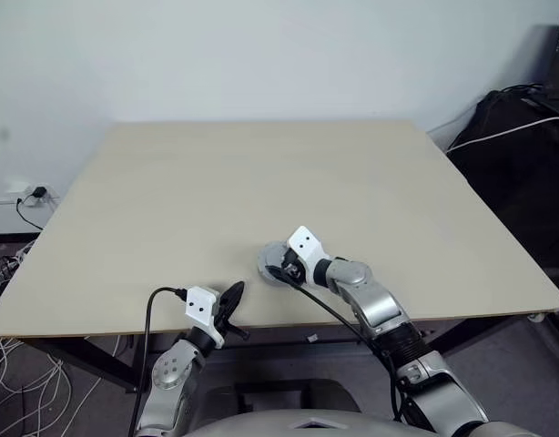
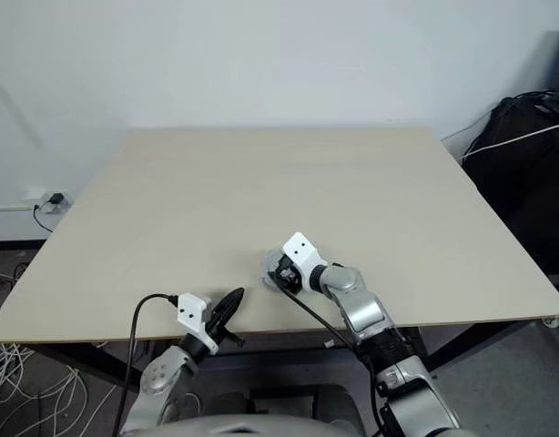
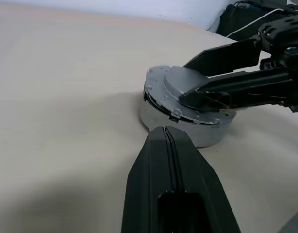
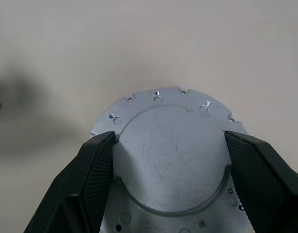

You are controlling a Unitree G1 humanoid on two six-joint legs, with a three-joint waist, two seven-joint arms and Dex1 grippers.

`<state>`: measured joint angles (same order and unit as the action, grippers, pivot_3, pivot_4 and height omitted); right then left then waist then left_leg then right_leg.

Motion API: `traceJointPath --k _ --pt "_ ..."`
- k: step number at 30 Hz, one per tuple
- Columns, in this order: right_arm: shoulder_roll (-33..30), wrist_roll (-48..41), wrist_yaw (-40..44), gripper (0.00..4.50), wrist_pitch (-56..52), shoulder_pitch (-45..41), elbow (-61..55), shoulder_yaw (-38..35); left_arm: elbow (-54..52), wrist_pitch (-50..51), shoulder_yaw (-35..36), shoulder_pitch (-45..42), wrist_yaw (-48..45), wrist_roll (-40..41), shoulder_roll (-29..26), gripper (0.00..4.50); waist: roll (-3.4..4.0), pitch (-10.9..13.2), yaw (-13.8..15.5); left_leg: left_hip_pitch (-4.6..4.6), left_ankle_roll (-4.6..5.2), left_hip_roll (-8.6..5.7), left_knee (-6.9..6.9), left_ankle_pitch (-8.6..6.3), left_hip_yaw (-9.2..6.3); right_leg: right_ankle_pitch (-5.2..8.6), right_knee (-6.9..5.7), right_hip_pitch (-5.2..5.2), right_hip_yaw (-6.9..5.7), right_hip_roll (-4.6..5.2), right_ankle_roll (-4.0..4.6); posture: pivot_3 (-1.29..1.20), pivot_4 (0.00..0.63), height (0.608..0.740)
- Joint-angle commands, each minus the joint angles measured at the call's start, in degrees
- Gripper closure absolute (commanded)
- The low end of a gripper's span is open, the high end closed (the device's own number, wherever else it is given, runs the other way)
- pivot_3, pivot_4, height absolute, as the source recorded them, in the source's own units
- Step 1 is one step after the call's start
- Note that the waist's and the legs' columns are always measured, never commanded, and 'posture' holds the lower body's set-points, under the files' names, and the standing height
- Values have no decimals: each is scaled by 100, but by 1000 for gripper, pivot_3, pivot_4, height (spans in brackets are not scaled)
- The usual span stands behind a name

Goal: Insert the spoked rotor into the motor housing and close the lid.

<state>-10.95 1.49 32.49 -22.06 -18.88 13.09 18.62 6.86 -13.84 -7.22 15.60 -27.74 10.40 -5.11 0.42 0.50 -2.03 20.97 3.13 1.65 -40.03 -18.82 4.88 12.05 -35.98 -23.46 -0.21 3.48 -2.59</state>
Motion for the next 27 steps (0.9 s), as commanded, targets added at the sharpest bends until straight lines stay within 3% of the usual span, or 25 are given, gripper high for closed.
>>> traceJointPath --k 1,27 --pt "5 53 -138 1250 -33 -178 -75 -112 -274 7 7 -42 7 89 20 4500 0 0 -5 0 0 0 0 0 1 0 0 0 0 0 0 0 0 740" --pt "-129 249 16 1250 -893 -491 78 308 -53 -111 77 -110 -41 95 29 4500 2 -2 -7 -30 1 12 0 0 -3 0 0 0 -1 5 0 0 0 740"
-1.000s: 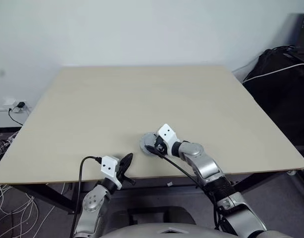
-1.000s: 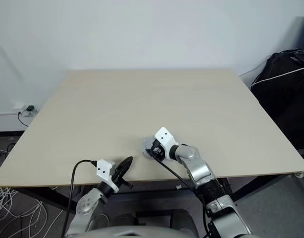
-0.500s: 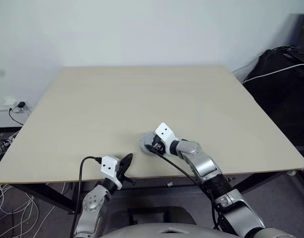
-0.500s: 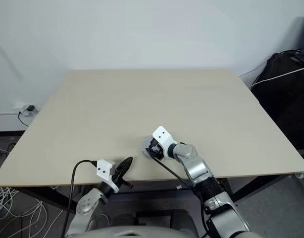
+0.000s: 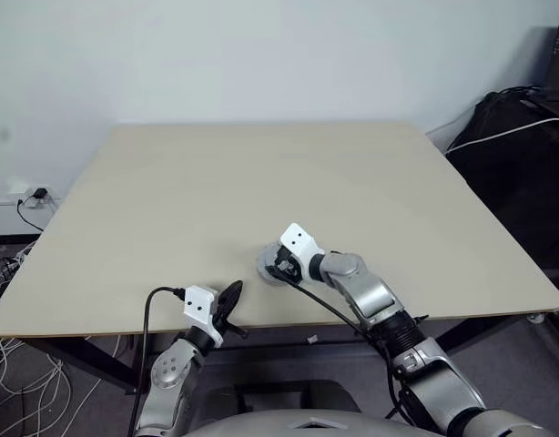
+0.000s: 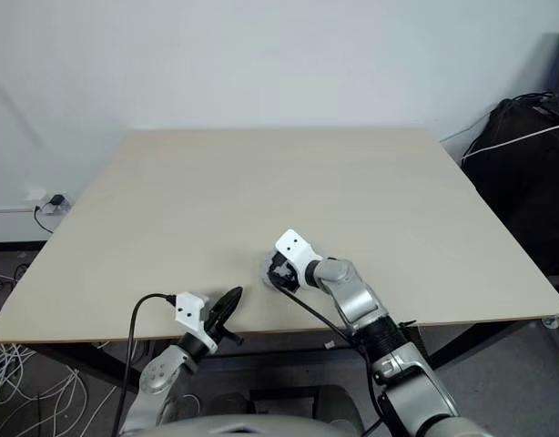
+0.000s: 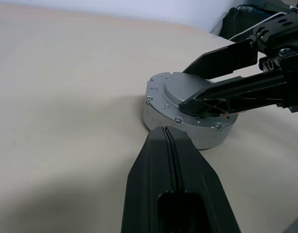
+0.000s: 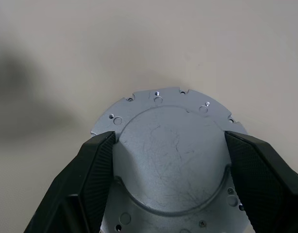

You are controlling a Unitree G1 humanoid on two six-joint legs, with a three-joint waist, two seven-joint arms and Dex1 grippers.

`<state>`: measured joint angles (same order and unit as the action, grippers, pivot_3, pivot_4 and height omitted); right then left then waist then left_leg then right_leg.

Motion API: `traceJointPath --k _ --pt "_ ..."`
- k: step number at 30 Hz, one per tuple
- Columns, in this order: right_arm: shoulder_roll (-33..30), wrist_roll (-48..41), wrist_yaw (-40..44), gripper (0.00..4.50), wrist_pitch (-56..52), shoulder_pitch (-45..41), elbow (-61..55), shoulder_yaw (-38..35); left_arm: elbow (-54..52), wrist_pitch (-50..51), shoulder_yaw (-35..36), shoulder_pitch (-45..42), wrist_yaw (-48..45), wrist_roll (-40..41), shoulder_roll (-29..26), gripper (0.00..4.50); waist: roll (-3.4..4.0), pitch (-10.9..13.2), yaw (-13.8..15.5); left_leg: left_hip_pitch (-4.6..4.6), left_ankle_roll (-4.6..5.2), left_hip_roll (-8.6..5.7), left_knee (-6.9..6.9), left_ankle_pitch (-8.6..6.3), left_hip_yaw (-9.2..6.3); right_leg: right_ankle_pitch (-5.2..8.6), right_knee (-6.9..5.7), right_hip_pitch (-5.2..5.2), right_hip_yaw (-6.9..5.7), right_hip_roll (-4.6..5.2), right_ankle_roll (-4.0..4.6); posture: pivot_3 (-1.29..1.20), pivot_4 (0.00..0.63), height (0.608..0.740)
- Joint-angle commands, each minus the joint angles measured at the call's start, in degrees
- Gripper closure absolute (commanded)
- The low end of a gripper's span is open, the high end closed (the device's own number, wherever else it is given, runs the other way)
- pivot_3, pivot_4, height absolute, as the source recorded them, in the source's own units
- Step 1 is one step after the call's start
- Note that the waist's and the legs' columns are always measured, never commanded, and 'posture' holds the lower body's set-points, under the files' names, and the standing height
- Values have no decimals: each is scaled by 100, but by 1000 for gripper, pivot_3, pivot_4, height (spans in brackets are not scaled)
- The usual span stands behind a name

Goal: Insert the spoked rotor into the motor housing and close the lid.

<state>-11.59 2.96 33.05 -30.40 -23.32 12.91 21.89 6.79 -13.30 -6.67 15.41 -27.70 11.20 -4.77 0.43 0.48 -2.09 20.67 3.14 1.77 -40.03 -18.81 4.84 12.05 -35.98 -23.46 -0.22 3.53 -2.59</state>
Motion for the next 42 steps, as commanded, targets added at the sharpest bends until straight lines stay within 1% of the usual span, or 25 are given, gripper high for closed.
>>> traceJointPath --k 1,6,11,18,24,32,42 --pt "-53 91 -40 1250 -51 -51 116 -30 -39 -176 25 -104 -52 15 -19 4500 0 0 -2 0 0 0 0 0 0 0 0 0 0 0 0 0 0 740" --pt "-29 64 -49 1250 -17 -39 162 -58 41 -174 46 -273 -41 -29 -98 4500 0 0 -2 0 0 0 0 0 0 0 0 0 0 0 0 0 0 740" --pt "-4 58 -61 1250 -10 8 140 -48 290 -43 61 -737 -95 -67 -241 4500 1 0 -1 -1 0 -8 0 1 0 0 -1 2 -2 -2 0 0 0 740" --pt "38 65 -95 1250 1 24 126 -49 814 597 188 -1670 12 -142 -295 4500 -3 -3 -8 2 -1 -23 0 3 1 -2 -1 29 -1 -7 -3 0 0 740" --pt "53 81 -127 1250 25 66 72 -36 892 1335 215 -2132 -66 -28 -246 4500 -3 -3 -11 2 -6 -23 2 5 0 -2 0 32 -1 -12 -4 0 0 740" --pt "54 91 -155 1250 30 99 26 -22 864 2116 88 -2370 -279 -66 -284 4500 -4 -3 -14 1 -9 -23 3 6 -2 -2 0 33 -1 -13 -4 0 0 740" --pt "76 95 -156 1250 41 101 22 9 920 2482 43 -2635 -383 -124 -265 4500 -5 -2 -12 1 -11 -23 3 8 -5 -2 0 33 0 -14 -4 0 0 740"
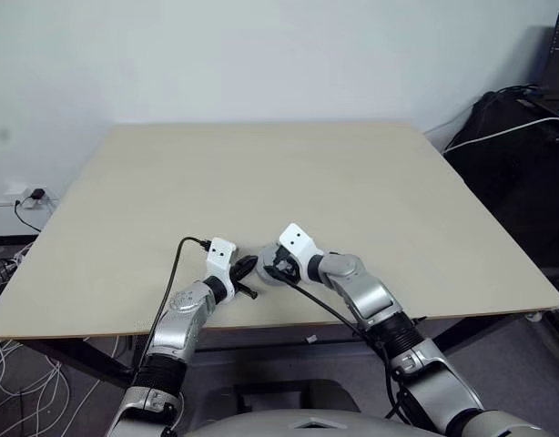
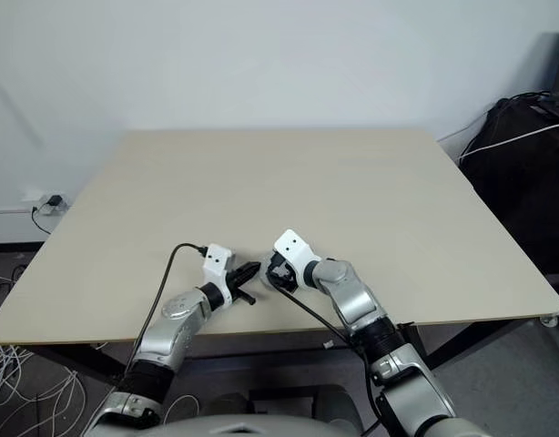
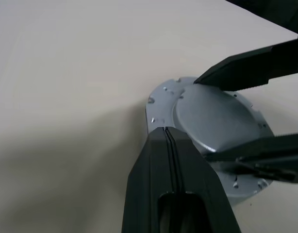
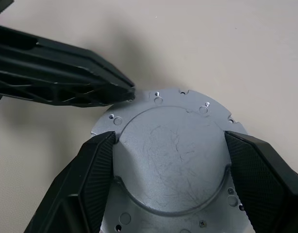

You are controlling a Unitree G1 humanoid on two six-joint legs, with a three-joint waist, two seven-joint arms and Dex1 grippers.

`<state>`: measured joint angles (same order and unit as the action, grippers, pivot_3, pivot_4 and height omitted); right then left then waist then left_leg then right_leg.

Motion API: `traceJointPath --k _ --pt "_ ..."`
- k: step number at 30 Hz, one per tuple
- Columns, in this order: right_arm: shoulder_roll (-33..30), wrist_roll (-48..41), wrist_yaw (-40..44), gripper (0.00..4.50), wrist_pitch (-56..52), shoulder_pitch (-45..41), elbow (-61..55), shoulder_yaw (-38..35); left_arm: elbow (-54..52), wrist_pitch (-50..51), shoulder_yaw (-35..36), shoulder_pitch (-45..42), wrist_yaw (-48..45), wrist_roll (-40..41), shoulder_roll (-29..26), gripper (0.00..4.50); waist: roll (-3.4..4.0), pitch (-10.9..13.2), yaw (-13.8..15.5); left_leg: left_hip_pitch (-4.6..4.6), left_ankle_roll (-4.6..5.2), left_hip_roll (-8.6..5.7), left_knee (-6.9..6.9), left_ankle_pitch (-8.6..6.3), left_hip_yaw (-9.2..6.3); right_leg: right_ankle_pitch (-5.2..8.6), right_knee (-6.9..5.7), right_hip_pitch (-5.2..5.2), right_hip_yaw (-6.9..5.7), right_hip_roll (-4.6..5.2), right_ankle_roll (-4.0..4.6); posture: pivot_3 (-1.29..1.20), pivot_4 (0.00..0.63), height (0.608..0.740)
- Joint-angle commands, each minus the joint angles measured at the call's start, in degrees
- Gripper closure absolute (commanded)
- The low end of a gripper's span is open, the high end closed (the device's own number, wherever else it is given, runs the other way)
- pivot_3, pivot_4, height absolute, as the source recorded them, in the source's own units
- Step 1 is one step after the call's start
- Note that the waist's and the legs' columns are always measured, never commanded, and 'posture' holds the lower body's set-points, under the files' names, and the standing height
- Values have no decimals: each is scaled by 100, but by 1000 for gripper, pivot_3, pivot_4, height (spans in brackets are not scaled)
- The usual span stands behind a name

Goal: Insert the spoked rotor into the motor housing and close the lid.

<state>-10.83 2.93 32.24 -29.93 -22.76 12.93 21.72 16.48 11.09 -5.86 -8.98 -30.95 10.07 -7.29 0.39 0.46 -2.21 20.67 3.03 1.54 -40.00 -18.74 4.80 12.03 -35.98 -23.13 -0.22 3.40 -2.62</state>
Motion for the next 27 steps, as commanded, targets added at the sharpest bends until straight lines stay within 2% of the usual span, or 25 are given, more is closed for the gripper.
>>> traceJointPath --k 1,25,26,27 --pt "3 99 -76 1250 -6 47 16 30 -37 68 -45 -221 -66 -13 -14 4500 0 0 -1 0 0 0 0 0 0 0 0 0 0 0 0 0 0 740" --pt "65 -9 13 1250 -10 90 -77 17 211 890 -314 -546 71 -305 62 4500 -3 -1 4 -13 0 0 0 0 -10 1 2 18 0 -1 0 0 0 740" --pt "78 -27 14 515 -19 85 -74 -6 212 892 -313 -546 69 -304 64 4500 -3 0 5 -13 0 0 0 0 -12 1 2 19 0 0 0 0 0 740" --pt "88 -39 21 258 -29 81 -72 -23 213 890 -316 -544 64 -303 64 4500 -2 0 5 -13 0 1 1 0 -12 1 2 18 0 0 0 0 0 740"
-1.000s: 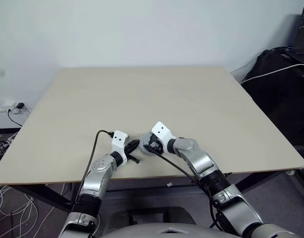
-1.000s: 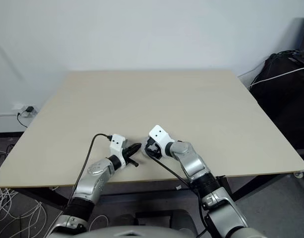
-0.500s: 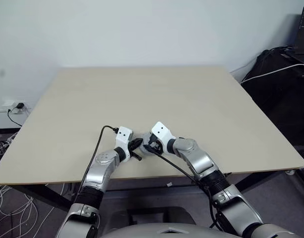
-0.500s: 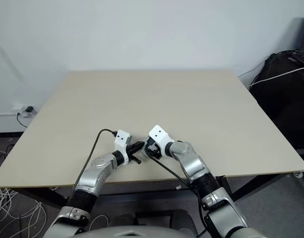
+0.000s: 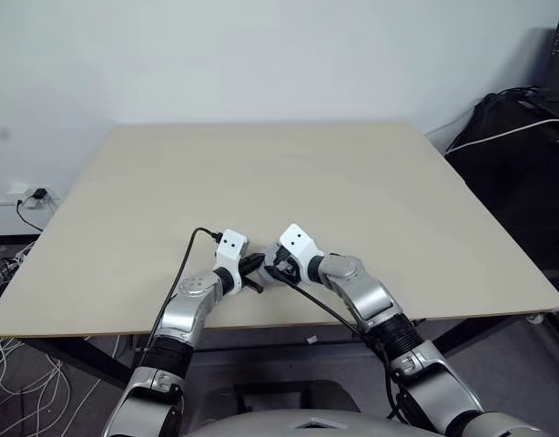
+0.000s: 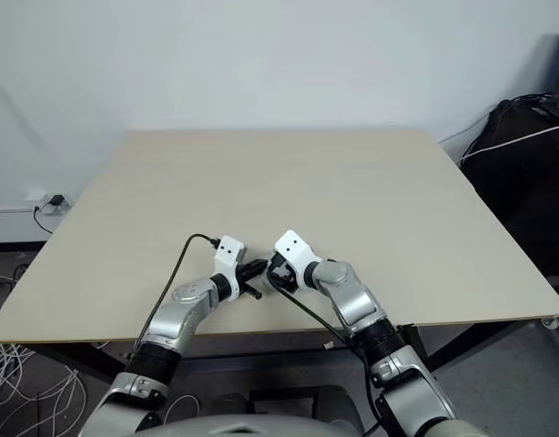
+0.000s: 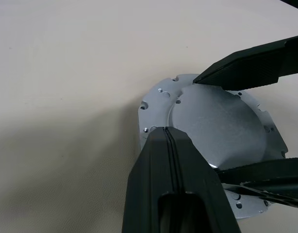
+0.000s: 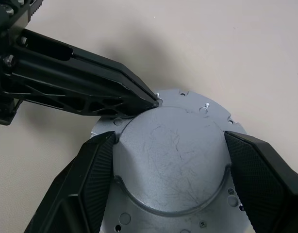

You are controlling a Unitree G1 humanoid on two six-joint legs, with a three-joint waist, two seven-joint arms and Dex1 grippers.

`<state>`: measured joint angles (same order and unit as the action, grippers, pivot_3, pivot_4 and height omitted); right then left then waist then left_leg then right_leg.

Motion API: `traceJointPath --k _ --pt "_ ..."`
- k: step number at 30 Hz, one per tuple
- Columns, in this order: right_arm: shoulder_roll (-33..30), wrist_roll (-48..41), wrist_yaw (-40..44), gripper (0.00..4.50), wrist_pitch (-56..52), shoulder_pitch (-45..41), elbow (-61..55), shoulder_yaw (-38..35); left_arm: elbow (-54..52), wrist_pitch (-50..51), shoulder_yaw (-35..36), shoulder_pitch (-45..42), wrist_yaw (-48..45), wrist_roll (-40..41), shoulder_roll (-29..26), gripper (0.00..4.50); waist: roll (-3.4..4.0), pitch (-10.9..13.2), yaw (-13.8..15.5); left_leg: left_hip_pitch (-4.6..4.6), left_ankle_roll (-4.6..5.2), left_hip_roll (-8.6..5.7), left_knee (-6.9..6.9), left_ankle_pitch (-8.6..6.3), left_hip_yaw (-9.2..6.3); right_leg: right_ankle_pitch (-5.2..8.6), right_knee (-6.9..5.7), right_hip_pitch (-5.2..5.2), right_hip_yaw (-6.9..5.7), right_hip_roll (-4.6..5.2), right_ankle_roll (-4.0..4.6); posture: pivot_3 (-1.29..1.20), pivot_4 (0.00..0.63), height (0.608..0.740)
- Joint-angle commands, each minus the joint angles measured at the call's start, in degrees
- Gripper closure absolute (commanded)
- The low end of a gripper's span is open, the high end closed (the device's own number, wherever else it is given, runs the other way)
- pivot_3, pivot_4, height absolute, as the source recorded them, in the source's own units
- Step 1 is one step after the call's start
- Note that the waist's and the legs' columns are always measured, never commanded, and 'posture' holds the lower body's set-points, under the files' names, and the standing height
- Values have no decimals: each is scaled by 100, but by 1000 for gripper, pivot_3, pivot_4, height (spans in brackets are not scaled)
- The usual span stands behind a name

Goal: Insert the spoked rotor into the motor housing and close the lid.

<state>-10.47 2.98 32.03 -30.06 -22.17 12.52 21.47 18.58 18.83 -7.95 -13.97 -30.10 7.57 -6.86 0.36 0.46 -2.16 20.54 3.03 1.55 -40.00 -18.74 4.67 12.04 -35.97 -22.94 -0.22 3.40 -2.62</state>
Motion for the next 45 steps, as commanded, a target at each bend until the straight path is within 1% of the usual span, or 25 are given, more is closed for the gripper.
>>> traceJointPath --k 1,10,21,24,28,34,38,41,45 --pt "57 -47 43 37 -25 20 -33 -10 -4 114 -111 -36 -28 -52 21 4500 0 0 0 1 0 1 0 0 -1 0 1 -1 0 0 1 0 0 740" --pt "110 -46 22 37 45 25 -24 -54 -10 77 -112 16 -52 -54 12 4500 0 0 2 3 0 0 5 0 -4 2 5 -1 -1 0 1 0 0 740" --pt "277 -25 -338 37 380 -25 11 -284 -20 97 -132 32 -94 -41 16 4500 -1 3 7 12 0 0 7 0 -5 2 6 -8 -1 1 1 0 0 740" --pt "265 -60 -316 37 386 -39 -11 -315 -24 99 -133 32 -93 -38 19 4500 -1 4 7 16 0 -2 8 0 -5 3 7 -11 -1 2 1 0 0 740" --pt "154 -135 -67 37 320 -6 -210 -276 -18 95 -128 26 -103 -35 13 4500 -2 5 7 16 0 -3 8 0 -6 3 7 -11 -1 1 1 0 0 740" --pt "-227 -270 556 37 75 225 -825 -67 -3 93 -132 3 -103 -33 31 4500 -4 7 12 17 3 -2 9 -2 -11 7 9 -10 -1 3 -6 0 0 740" --pt "-441 -413 814 37 -62 346 -1207 -108 -21 85 -93 24 -94 11 67 4500 -7 9 15 17 3 -3 10 -2 -14 9 10 -9 -1 4 -7 0 0 740" --pt "-567 -490 816 37 -135 437 -1448 -214 -36 87 -101 35 -104 8 53 4500 -12 12 20 17 4 -2 10 -3 -16 10 10 -9 -1 4 -6 0 0 740" --pt "-651 -511 514 37 -280 534 -1631 -518 -47 77 -109 51 -107 11 44 4500 -19 16 32 18 4 -1 11 -3 -16 11 10 -9 -1 5 -6 0 0 740"
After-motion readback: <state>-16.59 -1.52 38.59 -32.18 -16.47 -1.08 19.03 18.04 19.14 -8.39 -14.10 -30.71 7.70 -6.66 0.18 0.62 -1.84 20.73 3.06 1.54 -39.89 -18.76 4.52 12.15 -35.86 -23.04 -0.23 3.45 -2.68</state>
